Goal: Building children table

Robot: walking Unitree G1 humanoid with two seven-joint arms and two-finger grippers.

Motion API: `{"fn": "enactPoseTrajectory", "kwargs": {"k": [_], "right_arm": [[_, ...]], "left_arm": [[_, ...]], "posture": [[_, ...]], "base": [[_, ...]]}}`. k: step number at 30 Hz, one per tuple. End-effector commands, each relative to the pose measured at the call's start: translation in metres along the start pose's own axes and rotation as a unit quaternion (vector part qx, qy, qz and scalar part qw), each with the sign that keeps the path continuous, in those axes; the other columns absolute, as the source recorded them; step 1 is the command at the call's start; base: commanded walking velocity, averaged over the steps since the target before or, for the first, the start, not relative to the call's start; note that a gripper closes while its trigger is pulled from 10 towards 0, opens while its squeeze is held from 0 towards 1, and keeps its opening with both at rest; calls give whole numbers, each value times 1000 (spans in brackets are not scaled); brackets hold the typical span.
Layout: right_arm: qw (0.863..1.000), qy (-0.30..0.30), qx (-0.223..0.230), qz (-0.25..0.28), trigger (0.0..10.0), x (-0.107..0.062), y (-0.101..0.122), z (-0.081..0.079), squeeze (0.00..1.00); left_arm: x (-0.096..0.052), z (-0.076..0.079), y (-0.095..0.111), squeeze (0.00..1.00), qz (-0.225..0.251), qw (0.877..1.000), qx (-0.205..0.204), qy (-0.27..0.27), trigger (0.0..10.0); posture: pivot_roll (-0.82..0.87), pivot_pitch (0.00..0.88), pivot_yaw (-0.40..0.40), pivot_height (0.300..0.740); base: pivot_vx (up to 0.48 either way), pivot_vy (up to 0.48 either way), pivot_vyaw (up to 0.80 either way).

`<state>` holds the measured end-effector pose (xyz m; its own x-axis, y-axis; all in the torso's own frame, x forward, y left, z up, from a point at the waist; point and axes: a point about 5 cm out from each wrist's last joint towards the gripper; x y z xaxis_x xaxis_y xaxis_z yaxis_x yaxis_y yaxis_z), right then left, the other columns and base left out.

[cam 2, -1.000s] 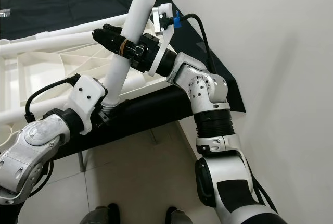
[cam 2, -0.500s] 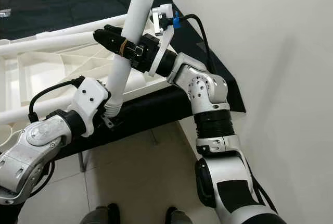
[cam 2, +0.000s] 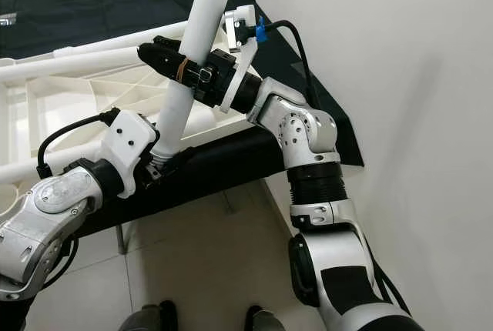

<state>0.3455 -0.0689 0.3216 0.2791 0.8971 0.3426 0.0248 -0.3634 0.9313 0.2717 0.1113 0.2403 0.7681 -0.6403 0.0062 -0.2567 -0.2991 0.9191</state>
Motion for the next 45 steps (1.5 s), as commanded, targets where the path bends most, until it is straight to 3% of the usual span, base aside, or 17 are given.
{"fn": "enactPoseTrajectory", "kwargs": {"k": [1, 2, 5, 6, 9, 10, 16, 17, 18, 19, 23, 24, 25, 26, 38, 44, 45], "right_arm": [[1000, 8, -14, 1, 0, 4, 2, -4, 0], [1000, 9, -14, 1, 0, 4, 2, -4, 0], [1000, 10, -17, 1, 0, 4, 2, -4, 0], [1000, 7, -17, 1, 10000, 5, 2, -4, 0], [1000, 5, -18, 0, 10000, 5, 2, -4, 0], [1000, 5, -17, 1, 10000, 6, 2, -4, 1000], [1000, 5, -21, 0, 10000, 7, 3, -4, 1000], [1000, 5, -20, 0, 10000, 7, 2, -4, 592], [1000, 5, -20, 0, 10000, 7, 2, -4, 592], [1000, 9, -19, -1, 10000, 8, 3, -5, 0], [1000, 11, -19, -1, 10000, 8, 3, -6, 0], [1000, 10, -21, -2, 3922, 8, 3, -5, 0], [1000, 10, -21, -2, 3922, 8, 3, -5, 0], [1000, 11, -21, -3, 0, 8, 3, -6, 0], [1000, 14, -19, -1, 0, 9, 5, -6, 0], [1000, 13, -19, -3, 0, 8, 4, -6, 0], [1000, 12, -18, -3, 0, 8, 4, -6, 0]], "left_arm": [[1, 6, 7, 0, 16, 1000, 13, -18, 0], [2, 7, 7, 0, 13, 1000, 13, -20, 10000], [2, 9, 5, 0, 9, 1000, 16, -24, 10000], [2, 10, 6, 0, 9, 999, 18, -28, 10000], [2, 11, 6, 0, 9, 999, 21, -33, 10000], [2, 11, 6, 0, 9, 999, 22, -35, 10000], [1, 11, 6, 0, 12, 999, 26, -37, 10000], [1, 11, 6, 0, 11, 999, 28, -38, 10000], [1, 11, 6, 0, 11, 999, 28, -38, 10000], [1, 11, 6, 0, 11, 999, 28, -38, 10000], [0, 11, 6, 0, 11, 999, 30, -37, 10000], [0, 11, 5, 0, 10, 999, 29, -37, 10000], [0, 11, 5, 0, 9, 999, 28, -37, 10000], [0, 11, 5, 0, 9, 999, 28, -37, 10000], [1, 11, 5, 0, 10, 999, 28, -37, 10000], [1, 8, 2, 0, 2, 1000, -1, -27, 10000], [1, 7, 3, 1000, 5, 1000, -14, -26, 10000]], "posture": [[74, 195, -19, 740], [74, 195, -18, 740], [74, 195, -18, 740], [74, 198, -18, 740], [74, 198, -17, 740], [74, 198, -17, 740], [74, 199, -17, 740], [74, 199, -17, 740], [74, 199, -17, 740], [73, 203, -18, 740], [73, 204, -19, 740], [72, 205, -17, 740], [72, 205, -17, 740], [72, 205, -17, 740], [72, 206, -15, 740], [71, 210, -15, 740], [71, 210, -16, 740]], "base": [[0, 0, 0], [0, 0, 0], [0, 0, 0], [0, 0, 0], [0, 0, 0], [0, 0, 0], [0, 0, 0], [0, 0, 0], [0, 0, 0], [0, 0, 0], [0, 0, 0], [0, 0, 0], [0, 0, 0], [0, 0, 0], [0, 0, 0], [0, 0, 0], [0, 0, 0]]}}
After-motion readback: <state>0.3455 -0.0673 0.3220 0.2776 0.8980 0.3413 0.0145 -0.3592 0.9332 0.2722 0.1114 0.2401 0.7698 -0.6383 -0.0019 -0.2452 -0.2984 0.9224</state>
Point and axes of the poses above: a point about 5 cm out from each wrist's last joint towards the gripper, its own x axis pointing out of the wrist towards the gripper, its own y axis along the axis of the wrist's last joint, z = x × y, and after that the axes turned 1 degree about -x, right-handed
